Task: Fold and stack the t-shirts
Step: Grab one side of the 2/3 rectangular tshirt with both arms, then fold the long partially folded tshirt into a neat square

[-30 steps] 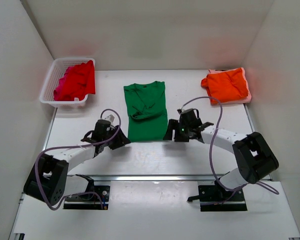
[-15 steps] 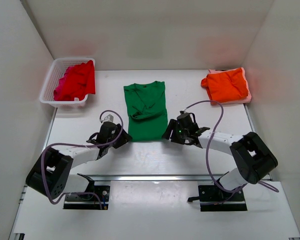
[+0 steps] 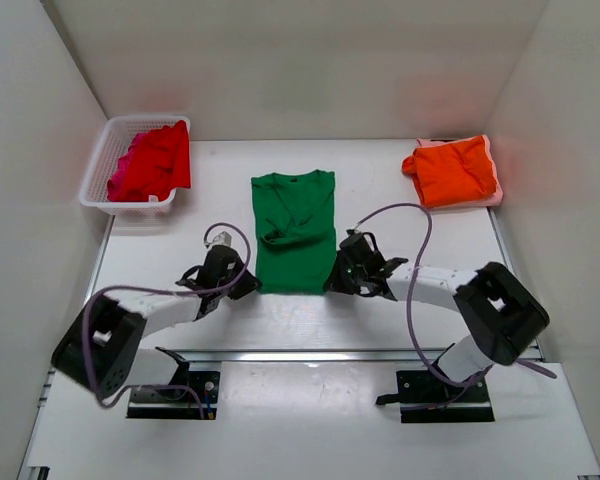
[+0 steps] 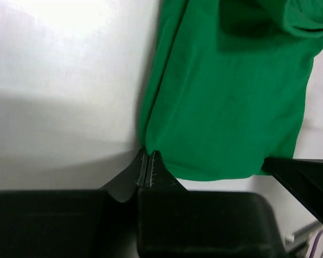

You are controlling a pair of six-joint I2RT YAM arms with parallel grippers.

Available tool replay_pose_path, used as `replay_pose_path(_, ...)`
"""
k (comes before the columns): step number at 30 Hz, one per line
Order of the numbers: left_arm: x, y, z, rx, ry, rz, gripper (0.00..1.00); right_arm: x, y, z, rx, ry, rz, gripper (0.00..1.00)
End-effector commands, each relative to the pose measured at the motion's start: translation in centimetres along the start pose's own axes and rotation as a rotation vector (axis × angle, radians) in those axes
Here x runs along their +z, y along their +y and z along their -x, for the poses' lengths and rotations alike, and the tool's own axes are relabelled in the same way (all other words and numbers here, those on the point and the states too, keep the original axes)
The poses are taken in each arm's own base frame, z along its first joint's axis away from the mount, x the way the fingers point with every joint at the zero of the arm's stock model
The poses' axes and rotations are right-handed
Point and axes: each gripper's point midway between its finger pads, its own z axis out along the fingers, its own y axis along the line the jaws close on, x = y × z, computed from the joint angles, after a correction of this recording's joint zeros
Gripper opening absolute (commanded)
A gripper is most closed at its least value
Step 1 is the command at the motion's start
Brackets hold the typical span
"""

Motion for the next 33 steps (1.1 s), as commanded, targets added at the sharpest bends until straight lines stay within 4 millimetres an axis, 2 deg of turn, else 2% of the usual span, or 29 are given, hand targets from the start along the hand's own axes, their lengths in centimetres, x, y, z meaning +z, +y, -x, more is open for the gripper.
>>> replay_pose_path(1,-3.7,1.6,-3.2,0.082,0.123,0.019,0.0,-3.5,-0.1,-3.1,-0.104,0.07,-0.022,0.0)
replay_pose_path(3,-5.8,2.3,-4.2,0.083,0.135,0.016,0.0,-5.1,-0.5,-4.7,-0.116,0.102,-0.015,0.0)
replay_pose_path(4,-6.8,1.9,-4.0,0.067,0.109,-0.02,0.0,-6.2,-0.5,-6.0,-0.117,0.136,0.006,0.0)
replay_pose_path(5,-7.5,2.3,-4.7,0.058,0.131,-0.016,0.0,-6.6,-1.4,-7.2,-0.126,0.175,-0.001,0.0)
replay_pose_path(7,-9.2,1.8,-5.0,0.021,0.12,-0.079,0.0,-8.3,-1.0,-8.3,-0.134,0.199,0.045,0.0)
replay_pose_path(8,-9.8,2.3,-6.0,0.028,0.158,-0.073,0.0,-8.7,-1.2,-9.2,-0.149,0.227,0.053,0.0)
replay_pose_path(12,-11.5,2.4,-8.2,0.032,0.24,-0.09,0.0,-10.8,-0.2,-9.9,-0.163,0.218,0.112,0.0)
replay_pose_path(14,-11.7,1.8,-7.6,0.02,0.206,-0.111,0.0,-11.3,0.0,-9.2,-0.152,0.189,0.124,0.0)
replay_pose_path(16,-11.8,1.4,-6.5,0.0,0.164,-0.119,0.0,-11.8,0.6,-7.9,-0.137,0.165,0.146,0.0)
replay_pose_path(19,-12.1,-0.4,-3.9,-0.018,0.115,-0.151,0.0,-12.3,2.0,-5.2,-0.138,0.128,0.174,0.0)
replay_pose_path(21,-12.2,-2.6,-1.8,0.008,0.09,-0.169,0.0,-12.2,2.6,-3.7,-0.144,0.128,0.174,0.0)
replay_pose_path(23,-11.9,-4.0,-0.1,0.029,0.064,-0.174,0.0,-12.4,3.6,-1.0,-0.156,0.099,0.197,0.0)
replay_pose_path(24,-11.5,-4.7,1.0,0.033,0.052,-0.177,0.0,-12.2,4.1,-0.4,-0.153,0.112,0.203,0.0)
replay_pose_path(25,-11.1,-5.4,1.8,0.036,0.05,-0.19,0.0,-11.6,3.8,0.7,-0.155,0.11,0.194,0.0)
replay_pose_path(27,-10.5,-6.4,4.7,0.014,0.0,-0.212,0.0,-11.7,4.7,3.2,-0.177,0.084,0.219,0.0)
replay_pose_path(28,-10.1,-7.0,5.8,0.016,-0.009,-0.212,0.0,-11.2,4.3,4.2,-0.165,0.09,0.206,0.0)
replay_pose_path(30,-9.3,-7.5,8.7,0.02,-0.062,-0.203,0.0,-11.0,5.2,7.5,-0.185,0.046,0.22,0.01)
replay_pose_path(31,-8.6,-7.6,9.6,0.024,-0.068,-0.191,0.0,-10.4,4.7,8.6,-0.181,0.039,0.206,0.0)
replay_pose_path(32,-8.7,-8.5,11.4,0.038,-0.108,-0.212,0.0,-10.6,5.4,10.5,-0.201,0.005,0.227,0.0)
replay_pose_path(33,-7.8,-8.5,12.2,0.025,-0.115,-0.207,0.0,-10.1,5.5,11.7,-0.196,0.0,0.224,0.0)
